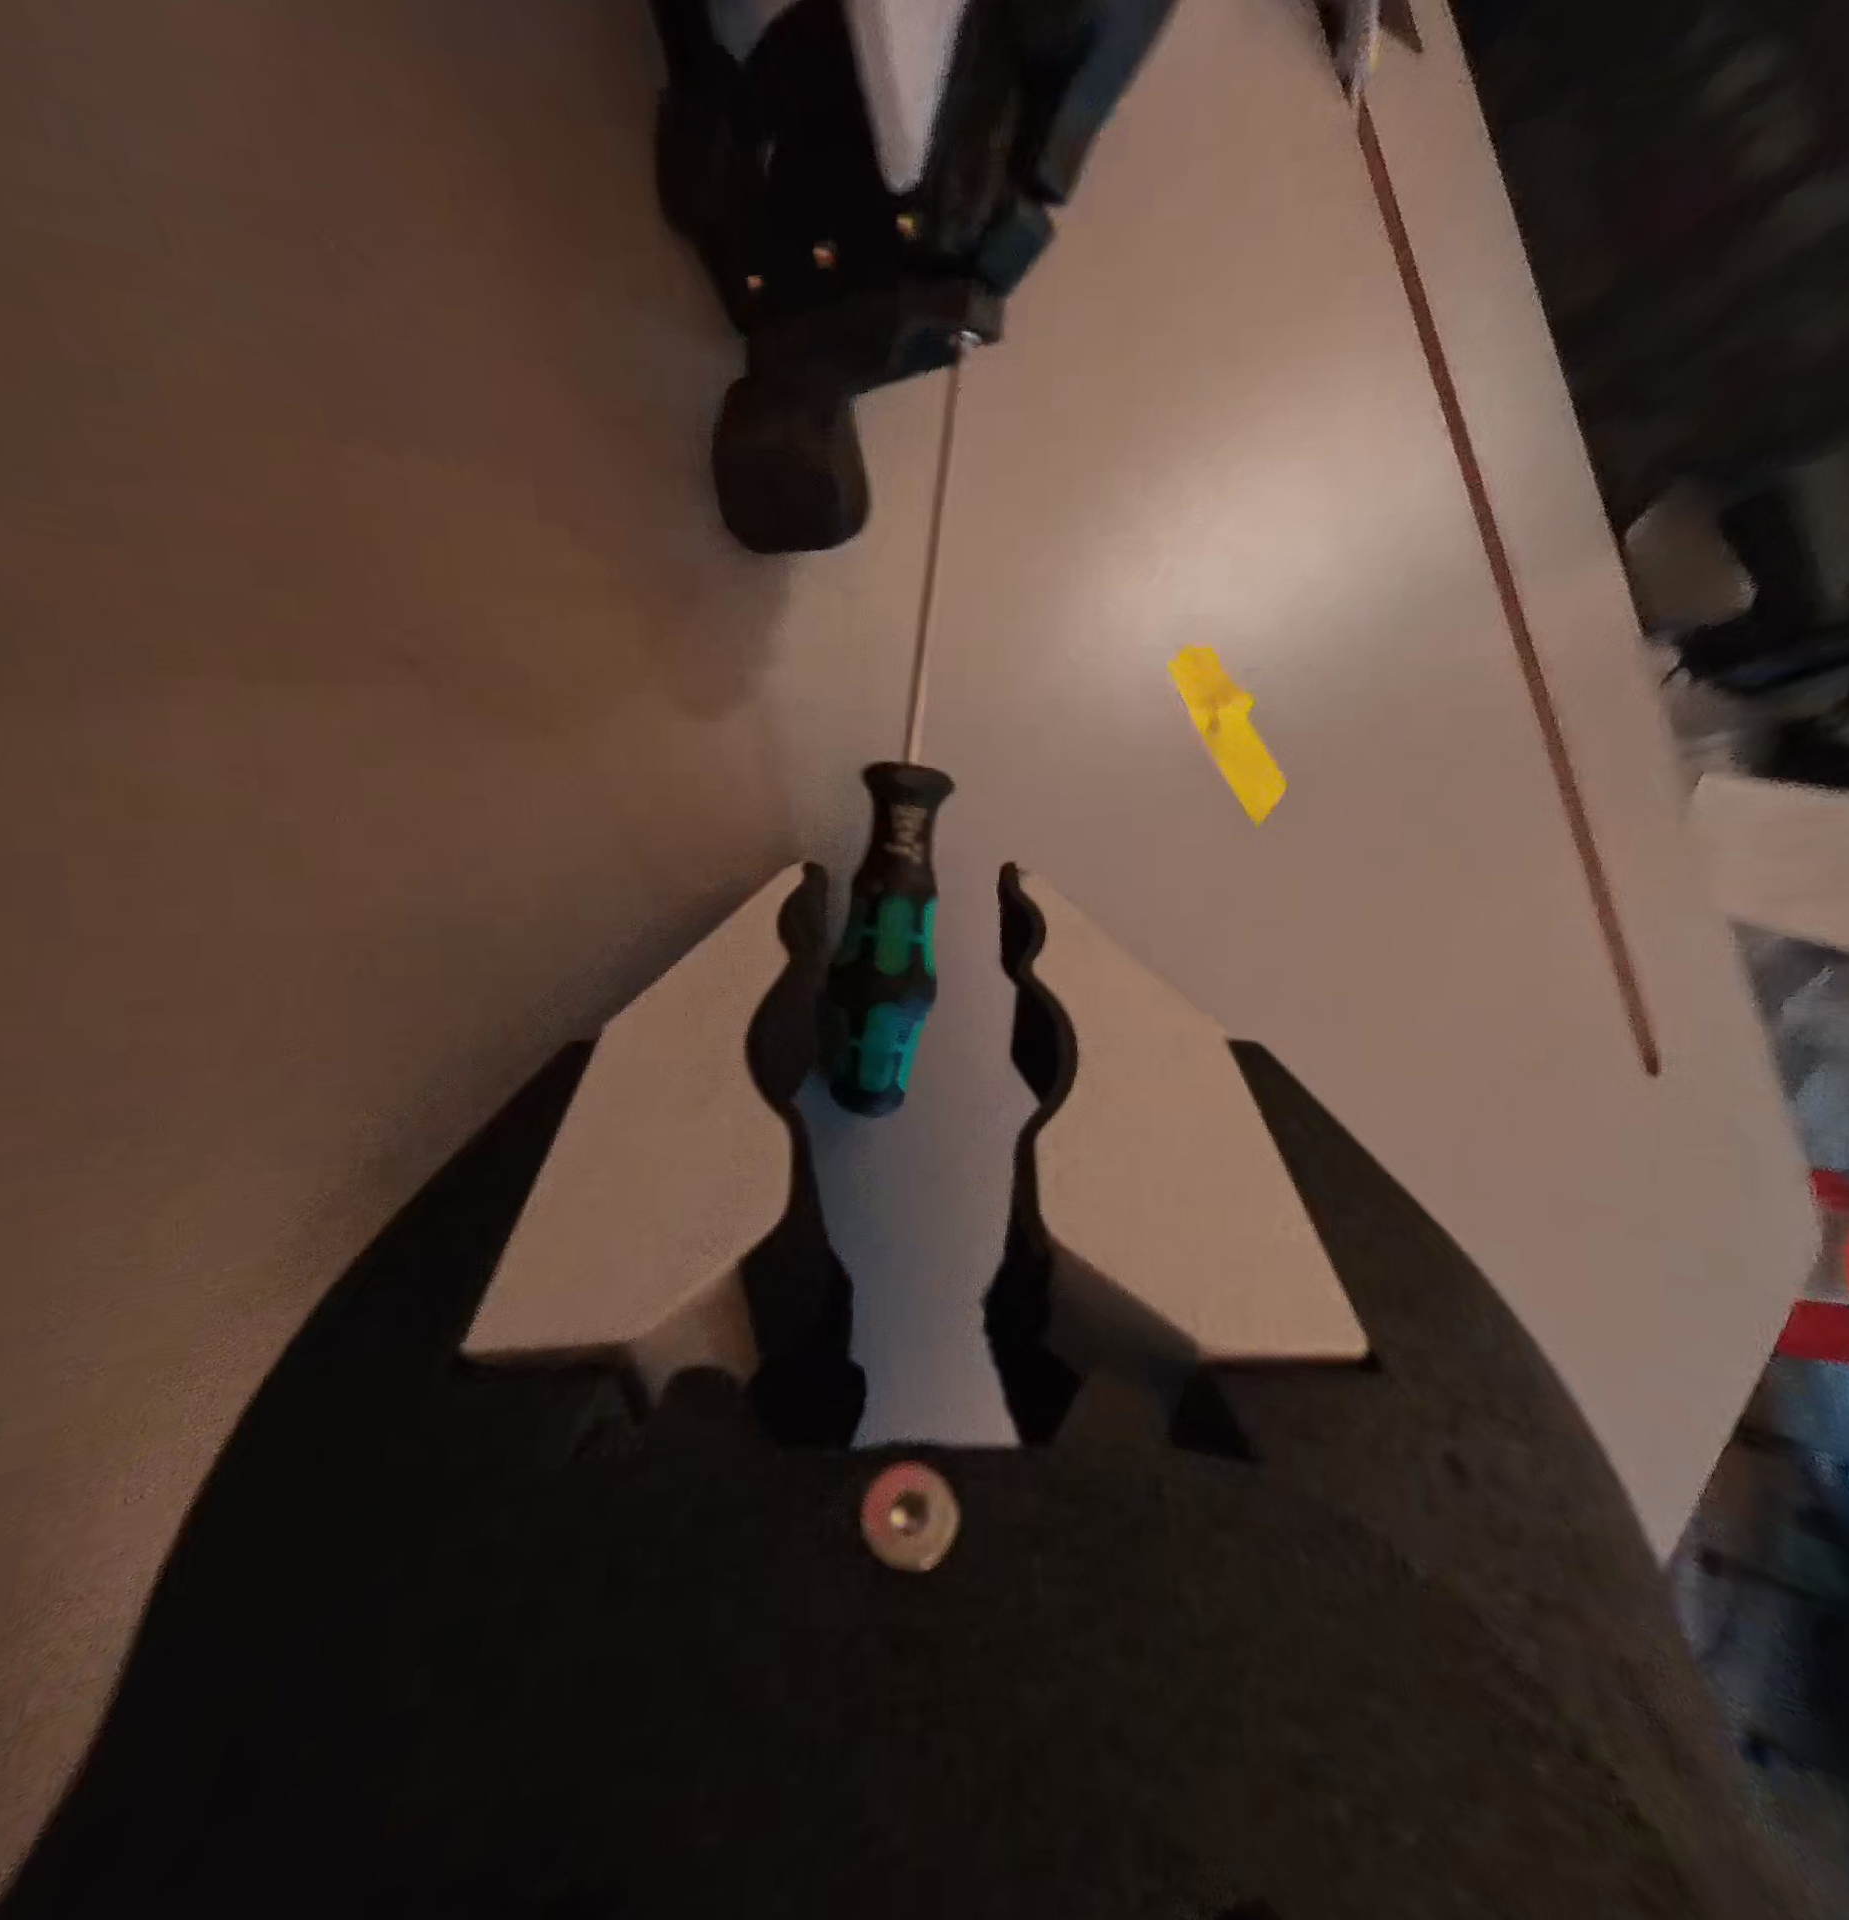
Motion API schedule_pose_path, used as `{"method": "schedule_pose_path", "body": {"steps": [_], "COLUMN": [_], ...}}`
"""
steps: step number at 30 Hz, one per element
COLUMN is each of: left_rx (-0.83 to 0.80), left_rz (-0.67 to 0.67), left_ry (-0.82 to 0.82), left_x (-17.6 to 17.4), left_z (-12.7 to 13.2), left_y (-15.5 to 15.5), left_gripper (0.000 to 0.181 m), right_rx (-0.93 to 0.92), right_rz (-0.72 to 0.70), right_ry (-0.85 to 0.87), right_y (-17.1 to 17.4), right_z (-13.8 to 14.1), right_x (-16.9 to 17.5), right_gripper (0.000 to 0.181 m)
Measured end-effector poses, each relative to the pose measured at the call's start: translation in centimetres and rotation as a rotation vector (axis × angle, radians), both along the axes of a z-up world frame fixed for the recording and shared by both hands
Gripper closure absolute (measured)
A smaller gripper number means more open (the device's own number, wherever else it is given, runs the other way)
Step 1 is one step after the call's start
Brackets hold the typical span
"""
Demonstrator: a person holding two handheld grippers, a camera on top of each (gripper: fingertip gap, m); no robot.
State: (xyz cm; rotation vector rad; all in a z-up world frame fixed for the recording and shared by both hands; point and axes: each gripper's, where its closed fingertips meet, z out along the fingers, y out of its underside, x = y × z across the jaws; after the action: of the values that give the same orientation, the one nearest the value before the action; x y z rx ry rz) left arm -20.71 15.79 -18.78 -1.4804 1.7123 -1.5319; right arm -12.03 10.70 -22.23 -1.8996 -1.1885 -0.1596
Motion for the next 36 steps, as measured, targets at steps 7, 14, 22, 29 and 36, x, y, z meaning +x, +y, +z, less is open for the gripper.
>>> {"method": "schedule_pose_path", "body": {"steps": [7, 14, 22, 29, 36], "left_rx": [-0.003, 0.034, 0.02, 0.008, -0.004], "left_rz": [0.0, -0.044, -0.063, -0.051, -0.048], "left_ry": [0.003, -0.025, -0.047, -0.037, -0.027], "left_x": [-0.1, -0.3, -0.6, -0.5, -0.4], "left_z": [0.0, 0.2, 0.6, 0.5, 0.4], "left_y": [0.1, -0.8, -1.0, -0.7, -0.7], "left_gripper": [0.16, 0.159, 0.16, 0.16, 0.16], "right_rx": [-0.138, -1.079, -0.819, -0.272, 0.154], "right_rz": [0.089, 0.294, 0.282, 0.059, -0.007], "right_ry": [-0.027, 0.697, 0.563, 0.301, -0.128], "right_y": [1.0, -2.4, -0.5, 0.9, 0.8], "right_z": [-1.8, -1.0, -1.5, -0.3, -0.8], "right_x": [-0.4, -2.6, -1.7, 0.1, 0.0], "right_gripper": [0.165, 0.165, 0.164, 0.126, 0.136]}}
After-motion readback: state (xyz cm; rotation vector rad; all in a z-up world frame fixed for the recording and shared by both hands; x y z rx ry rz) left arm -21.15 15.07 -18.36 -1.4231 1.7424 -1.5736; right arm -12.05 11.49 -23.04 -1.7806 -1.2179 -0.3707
